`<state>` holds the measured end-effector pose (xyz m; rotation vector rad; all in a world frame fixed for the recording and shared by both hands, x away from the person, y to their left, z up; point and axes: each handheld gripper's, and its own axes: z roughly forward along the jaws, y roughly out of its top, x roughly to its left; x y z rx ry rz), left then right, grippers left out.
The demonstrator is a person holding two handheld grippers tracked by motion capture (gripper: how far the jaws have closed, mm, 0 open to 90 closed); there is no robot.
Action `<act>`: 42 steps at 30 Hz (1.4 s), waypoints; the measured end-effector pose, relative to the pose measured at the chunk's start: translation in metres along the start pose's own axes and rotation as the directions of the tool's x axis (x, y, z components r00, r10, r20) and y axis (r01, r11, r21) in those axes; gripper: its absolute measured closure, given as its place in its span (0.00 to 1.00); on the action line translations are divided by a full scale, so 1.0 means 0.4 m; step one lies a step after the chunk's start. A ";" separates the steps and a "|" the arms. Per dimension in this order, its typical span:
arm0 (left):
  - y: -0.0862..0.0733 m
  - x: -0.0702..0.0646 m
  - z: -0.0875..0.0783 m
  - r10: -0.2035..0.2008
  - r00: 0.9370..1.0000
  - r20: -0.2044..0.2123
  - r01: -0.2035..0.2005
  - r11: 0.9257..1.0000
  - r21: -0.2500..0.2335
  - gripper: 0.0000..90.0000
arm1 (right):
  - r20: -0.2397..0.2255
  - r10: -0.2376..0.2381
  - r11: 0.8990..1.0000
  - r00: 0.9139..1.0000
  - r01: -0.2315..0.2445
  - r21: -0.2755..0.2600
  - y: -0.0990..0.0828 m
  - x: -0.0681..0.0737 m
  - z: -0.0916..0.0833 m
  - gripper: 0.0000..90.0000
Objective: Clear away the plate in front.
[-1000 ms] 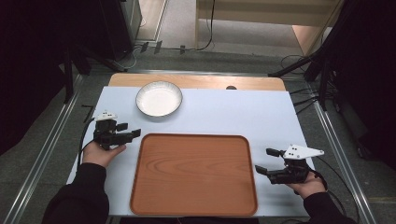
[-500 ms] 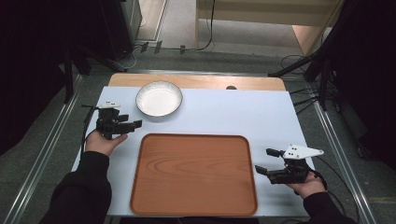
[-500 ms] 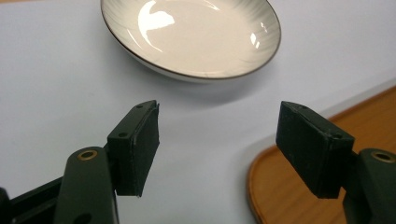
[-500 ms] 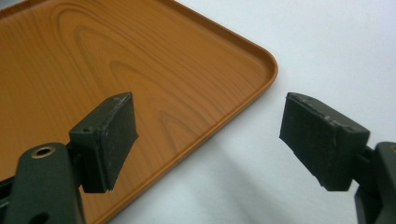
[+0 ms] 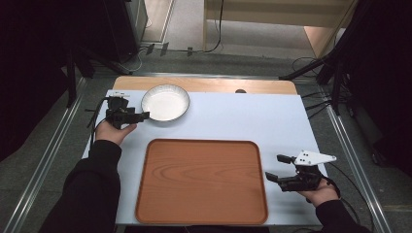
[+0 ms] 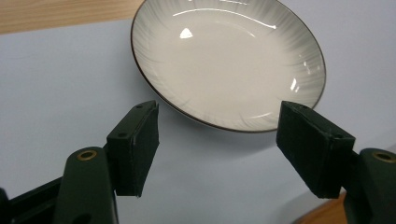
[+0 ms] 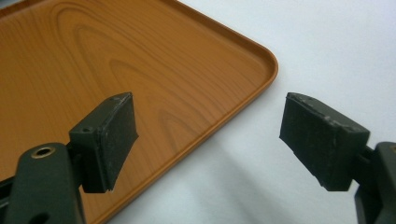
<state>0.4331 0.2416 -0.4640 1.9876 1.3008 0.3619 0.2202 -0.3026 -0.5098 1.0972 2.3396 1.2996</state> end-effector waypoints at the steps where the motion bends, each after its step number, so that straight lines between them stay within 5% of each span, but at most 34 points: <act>1: 0.007 0.009 0.011 -0.023 1.000 0.002 0.023 1.000 0.000 0.34 | 0.000 0.001 1.000 1.000 -0.001 0.000 0.000 0.000 0.000 0.22; 16: 0.069 0.029 0.080 -0.087 0.993 -0.083 0.086 0.996 -0.018 0.43 | 0.001 0.005 1.000 1.000 -0.005 -0.004 -0.003 0.000 -0.002 0.22; 18: 0.067 0.048 0.093 -0.168 0.983 -0.075 0.166 0.985 -0.041 0.44 | 0.002 0.006 1.000 1.000 -0.006 -0.004 -0.004 -0.001 -0.003 0.22; 21: 0.061 0.059 0.109 -0.201 0.977 -0.069 0.199 0.980 -0.028 0.46 | 0.002 0.004 1.000 1.000 -0.004 -0.004 -0.006 -0.001 -0.005 0.22; 25: 0.053 0.061 0.133 -0.205 0.975 -0.090 0.204 0.979 -0.022 0.55 | 0.005 0.008 1.000 1.000 -0.008 -0.005 -0.010 0.000 -0.008 0.22; 28: 0.046 0.068 0.154 -0.248 0.964 -0.100 0.248 0.969 -0.017 0.62 | 0.006 0.009 1.000 1.000 -0.009 -0.006 -0.011 0.000 -0.011 0.22; 33: 0.041 0.061 0.171 -0.244 0.958 -0.148 0.243 0.970 -0.023 0.77 | 0.009 0.015 1.000 1.000 -0.015 -0.008 -0.013 0.001 -0.013 0.22; 36: 0.038 0.068 0.185 -0.313 0.942 -0.119 0.310 0.950 -0.041 0.81 | 0.014 0.012 1.000 1.000 -0.012 -0.005 -0.015 -0.001 -0.016 0.22; 38: 0.037 0.071 0.187 -0.324 0.939 -0.114 0.321 0.946 -0.049 0.83 | 0.014 0.016 1.000 1.000 -0.016 -0.006 -0.016 -0.001 -0.016 0.22; 40: 0.034 0.080 0.196 -0.376 0.923 -0.083 0.371 0.926 -0.066 0.84 | 0.012 0.016 1.000 1.000 -0.016 -0.006 -0.018 -0.002 -0.017 0.22; 42: 0.034 0.079 0.203 -0.382 0.920 -0.083 0.376 0.923 -0.078 0.83 | 0.010 0.015 1.000 1.000 -0.015 -0.006 -0.019 -0.003 -0.017 0.22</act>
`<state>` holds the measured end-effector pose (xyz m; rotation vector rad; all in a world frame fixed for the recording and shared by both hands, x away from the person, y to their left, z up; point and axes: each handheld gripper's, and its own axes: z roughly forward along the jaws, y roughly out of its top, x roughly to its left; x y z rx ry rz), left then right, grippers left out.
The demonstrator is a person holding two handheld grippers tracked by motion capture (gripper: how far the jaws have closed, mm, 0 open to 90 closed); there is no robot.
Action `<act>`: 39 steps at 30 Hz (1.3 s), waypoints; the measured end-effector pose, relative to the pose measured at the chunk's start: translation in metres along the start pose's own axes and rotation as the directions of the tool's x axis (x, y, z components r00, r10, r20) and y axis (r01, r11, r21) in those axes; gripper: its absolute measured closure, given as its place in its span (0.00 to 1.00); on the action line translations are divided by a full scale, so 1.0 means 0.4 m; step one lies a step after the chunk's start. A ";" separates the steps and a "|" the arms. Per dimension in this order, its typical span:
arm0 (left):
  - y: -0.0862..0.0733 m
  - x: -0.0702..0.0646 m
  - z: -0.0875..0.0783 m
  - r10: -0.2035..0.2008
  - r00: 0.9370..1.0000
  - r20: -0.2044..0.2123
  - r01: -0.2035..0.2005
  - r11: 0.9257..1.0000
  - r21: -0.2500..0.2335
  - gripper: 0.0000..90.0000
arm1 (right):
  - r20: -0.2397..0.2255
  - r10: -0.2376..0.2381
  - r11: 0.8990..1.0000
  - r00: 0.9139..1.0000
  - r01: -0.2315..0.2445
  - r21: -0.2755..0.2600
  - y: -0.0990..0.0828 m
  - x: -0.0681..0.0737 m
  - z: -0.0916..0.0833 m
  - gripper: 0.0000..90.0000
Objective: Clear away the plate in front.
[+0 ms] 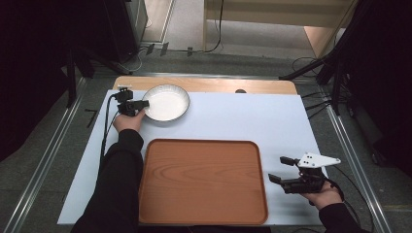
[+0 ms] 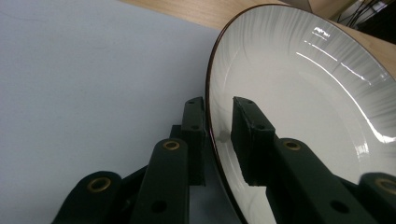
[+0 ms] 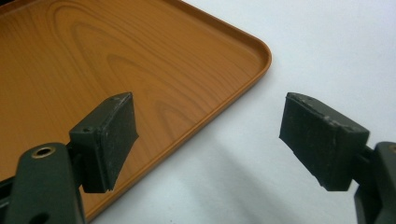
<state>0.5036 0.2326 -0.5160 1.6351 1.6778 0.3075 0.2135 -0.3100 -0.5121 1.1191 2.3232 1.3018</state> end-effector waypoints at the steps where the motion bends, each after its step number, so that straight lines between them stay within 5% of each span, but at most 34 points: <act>1: 0.000 0.000 0.000 0.000 1.000 0.000 0.000 1.000 0.000 0.83 | -0.001 -0.002 1.000 1.000 0.002 0.004 -0.001 0.000 0.000 0.22; 6: -0.001 0.014 0.015 -0.070 0.996 0.051 0.071 0.997 -0.023 0.83 | 0.002 0.001 1.000 1.000 -0.001 0.013 -0.005 -0.005 0.001 0.22; 9: -0.002 0.027 0.024 -0.137 0.985 0.103 0.141 0.990 -0.027 0.84 | 0.001 0.002 1.000 1.000 -0.002 0.007 -0.006 -0.008 0.001 0.22; 14: 0.000 0.041 0.026 -0.186 0.972 0.141 0.190 0.982 -0.017 0.88 | -0.005 0.003 1.000 1.000 -0.003 0.008 -0.005 -0.007 0.003 0.22; 15: 0.000 0.047 0.025 -0.218 0.963 0.159 0.222 0.975 -0.007 0.90 | -0.006 0.002 1.000 1.000 -0.002 0.007 -0.004 -0.008 0.003 0.22; 18: -0.006 0.068 0.023 -0.315 0.922 0.227 0.319 0.947 0.017 0.94 | -0.005 -0.006 1.000 1.000 0.006 0.010 -0.003 -0.007 0.004 0.22; 21: -0.009 0.075 0.023 -0.317 0.918 0.239 0.317 0.948 0.040 0.94 | -0.011 -0.001 1.000 1.000 0.001 0.010 -0.003 -0.006 0.007 0.22; 30: -0.011 0.076 0.018 -0.358 0.893 0.272 0.357 0.932 0.054 0.93 | -0.012 -0.001 1.000 1.000 0.001 0.009 -0.001 -0.008 0.009 0.22; 39: -0.004 0.075 0.006 -0.368 0.884 0.289 0.363 0.929 0.071 0.93 | -0.010 -0.001 1.000 1.000 0.001 0.004 -0.001 -0.009 0.004 0.22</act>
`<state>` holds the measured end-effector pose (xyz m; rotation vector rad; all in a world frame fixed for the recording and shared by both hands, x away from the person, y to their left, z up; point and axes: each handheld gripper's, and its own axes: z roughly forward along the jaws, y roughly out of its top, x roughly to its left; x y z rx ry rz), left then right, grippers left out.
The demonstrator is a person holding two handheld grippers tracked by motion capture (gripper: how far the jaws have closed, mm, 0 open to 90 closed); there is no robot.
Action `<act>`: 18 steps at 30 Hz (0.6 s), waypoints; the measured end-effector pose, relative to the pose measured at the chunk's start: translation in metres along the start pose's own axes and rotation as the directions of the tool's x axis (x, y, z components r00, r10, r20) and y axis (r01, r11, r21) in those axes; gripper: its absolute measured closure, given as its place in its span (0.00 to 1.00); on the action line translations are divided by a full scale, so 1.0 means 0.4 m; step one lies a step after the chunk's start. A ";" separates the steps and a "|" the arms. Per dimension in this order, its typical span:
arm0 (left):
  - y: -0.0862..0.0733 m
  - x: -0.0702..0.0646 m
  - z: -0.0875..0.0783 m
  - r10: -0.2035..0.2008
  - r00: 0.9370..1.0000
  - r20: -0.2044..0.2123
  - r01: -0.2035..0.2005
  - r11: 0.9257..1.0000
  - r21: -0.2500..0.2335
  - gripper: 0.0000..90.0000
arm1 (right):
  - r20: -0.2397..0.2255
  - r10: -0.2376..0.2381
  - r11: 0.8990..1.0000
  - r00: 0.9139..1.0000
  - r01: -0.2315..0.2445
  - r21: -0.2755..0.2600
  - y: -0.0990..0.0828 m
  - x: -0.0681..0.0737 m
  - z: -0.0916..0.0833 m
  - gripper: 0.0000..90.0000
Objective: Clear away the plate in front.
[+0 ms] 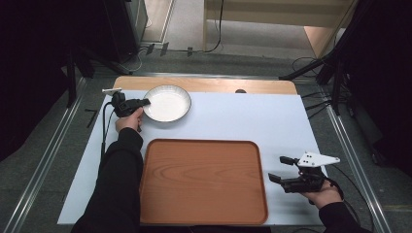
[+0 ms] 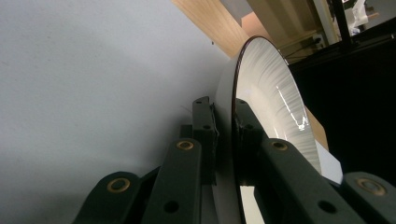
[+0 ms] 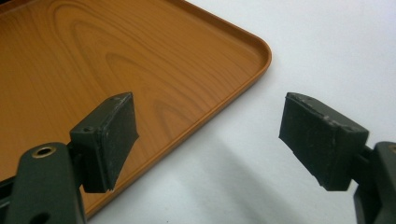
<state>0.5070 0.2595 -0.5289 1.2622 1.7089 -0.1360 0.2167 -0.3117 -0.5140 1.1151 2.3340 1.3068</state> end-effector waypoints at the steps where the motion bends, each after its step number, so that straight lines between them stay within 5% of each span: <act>1: 0.000 -0.002 -0.002 0.002 1.000 0.002 -0.002 1.000 -0.001 0.93 | 0.003 0.001 1.000 1.000 -0.001 -0.003 0.000 -0.001 0.001 0.22; 13: 0.005 -0.038 -0.036 -0.007 0.997 0.082 0.005 0.999 0.032 0.92 | 0.000 -0.002 1.000 1.000 0.002 -0.002 0.001 0.000 0.001 0.22; 18: 0.004 -0.060 -0.055 0.021 0.993 0.119 -0.028 0.998 0.064 0.92 | 0.003 -0.002 1.000 1.000 0.002 0.001 0.000 0.000 -0.001 0.22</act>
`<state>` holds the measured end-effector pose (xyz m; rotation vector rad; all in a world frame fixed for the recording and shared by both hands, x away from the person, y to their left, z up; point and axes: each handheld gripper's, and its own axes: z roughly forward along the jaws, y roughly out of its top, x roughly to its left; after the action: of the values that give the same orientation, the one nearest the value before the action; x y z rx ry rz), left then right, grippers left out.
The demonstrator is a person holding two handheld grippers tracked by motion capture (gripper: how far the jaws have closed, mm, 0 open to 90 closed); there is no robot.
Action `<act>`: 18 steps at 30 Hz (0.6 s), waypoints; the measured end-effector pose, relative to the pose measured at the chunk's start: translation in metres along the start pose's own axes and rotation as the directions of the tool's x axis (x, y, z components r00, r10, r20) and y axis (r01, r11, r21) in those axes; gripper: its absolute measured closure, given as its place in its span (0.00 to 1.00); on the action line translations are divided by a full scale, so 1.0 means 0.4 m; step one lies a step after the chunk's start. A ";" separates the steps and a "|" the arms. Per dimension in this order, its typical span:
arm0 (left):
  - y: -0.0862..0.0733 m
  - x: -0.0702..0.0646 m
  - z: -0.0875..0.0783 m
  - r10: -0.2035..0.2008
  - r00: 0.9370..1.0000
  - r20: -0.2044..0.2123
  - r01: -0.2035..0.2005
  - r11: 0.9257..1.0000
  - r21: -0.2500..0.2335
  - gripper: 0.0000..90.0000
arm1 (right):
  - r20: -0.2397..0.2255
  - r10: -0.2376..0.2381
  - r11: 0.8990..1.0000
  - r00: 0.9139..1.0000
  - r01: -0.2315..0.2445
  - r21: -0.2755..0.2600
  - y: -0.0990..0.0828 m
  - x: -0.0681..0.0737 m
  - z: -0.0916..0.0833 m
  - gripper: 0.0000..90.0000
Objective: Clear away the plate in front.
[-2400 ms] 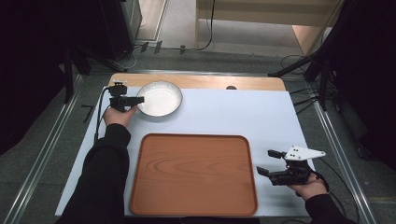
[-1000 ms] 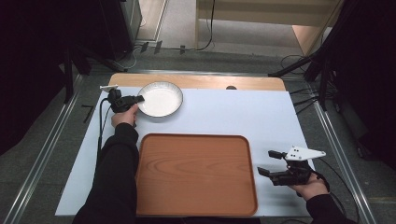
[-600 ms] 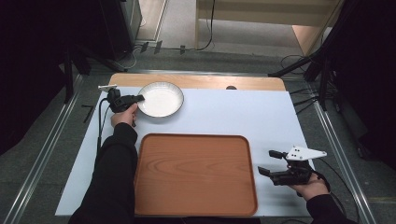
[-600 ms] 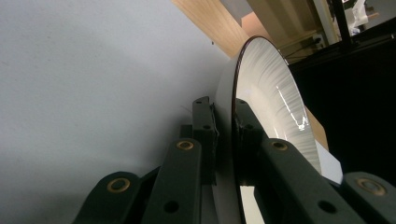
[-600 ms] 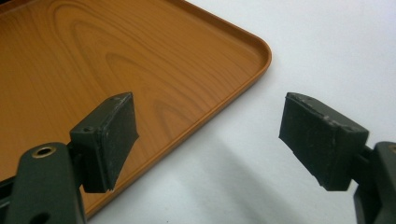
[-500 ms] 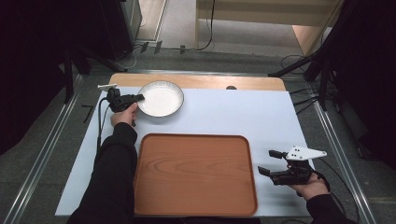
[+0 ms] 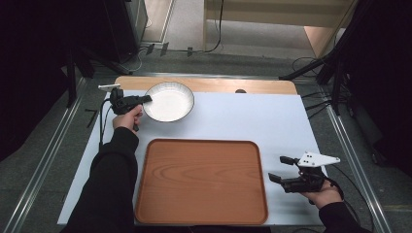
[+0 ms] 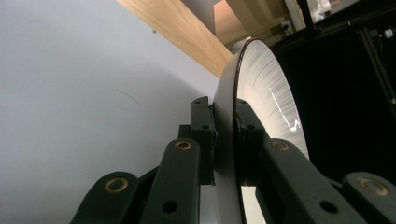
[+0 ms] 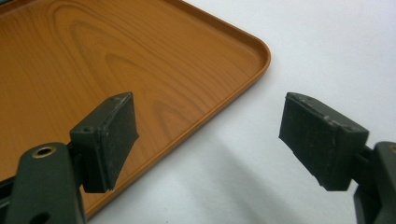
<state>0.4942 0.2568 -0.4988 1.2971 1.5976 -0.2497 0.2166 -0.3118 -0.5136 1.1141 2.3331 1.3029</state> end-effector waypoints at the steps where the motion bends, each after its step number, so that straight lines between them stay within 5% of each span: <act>1: -0.001 -0.008 -0.008 0.011 1.000 0.009 -0.011 1.000 0.012 0.92 | 0.000 0.004 1.000 1.000 -0.004 -0.003 0.001 0.002 0.000 0.22; 18: -0.034 -0.027 -0.060 0.030 0.998 0.052 -0.033 0.997 0.068 0.91 | 0.008 -0.005 1.000 1.000 0.005 -0.003 0.005 0.011 -0.002 0.22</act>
<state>0.4686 0.2612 -0.4851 1.3567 1.5362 -0.3178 0.2141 -0.3084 -0.5110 1.1099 2.3258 1.2977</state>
